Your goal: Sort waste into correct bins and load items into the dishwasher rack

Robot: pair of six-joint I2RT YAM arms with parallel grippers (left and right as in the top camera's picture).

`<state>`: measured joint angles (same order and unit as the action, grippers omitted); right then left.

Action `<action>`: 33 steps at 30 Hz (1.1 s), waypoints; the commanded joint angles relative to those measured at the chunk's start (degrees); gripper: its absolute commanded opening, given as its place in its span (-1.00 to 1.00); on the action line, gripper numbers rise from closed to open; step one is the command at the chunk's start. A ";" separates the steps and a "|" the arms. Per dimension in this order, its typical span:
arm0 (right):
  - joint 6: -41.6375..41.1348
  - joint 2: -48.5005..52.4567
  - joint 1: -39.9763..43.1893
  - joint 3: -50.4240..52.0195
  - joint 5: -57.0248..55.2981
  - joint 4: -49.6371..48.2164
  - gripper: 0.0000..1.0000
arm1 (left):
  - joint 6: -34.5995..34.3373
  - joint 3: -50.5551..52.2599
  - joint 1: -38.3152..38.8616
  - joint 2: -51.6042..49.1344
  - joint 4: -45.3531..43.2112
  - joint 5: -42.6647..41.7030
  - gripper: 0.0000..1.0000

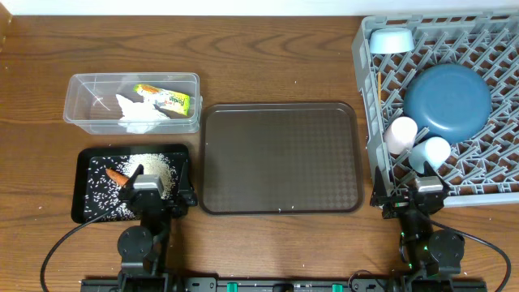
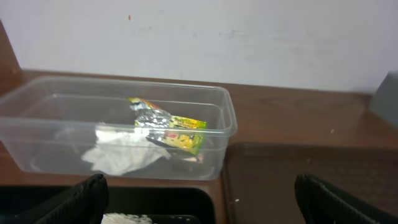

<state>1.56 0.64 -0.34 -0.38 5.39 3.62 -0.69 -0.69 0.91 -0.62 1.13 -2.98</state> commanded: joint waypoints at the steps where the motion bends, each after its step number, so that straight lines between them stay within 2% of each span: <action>1: 0.66 -0.35 -0.15 0.09 0.22 0.20 0.99 | 6.21 0.46 -0.31 0.55 2.71 0.48 0.96; 33: 0.66 -0.37 -0.15 0.09 0.22 0.22 0.98 | 6.21 0.46 2.08 0.39 2.71 0.48 0.96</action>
<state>1.56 0.64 -0.34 -0.38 5.37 3.62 4.60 -0.69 2.74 -0.62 1.13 -2.98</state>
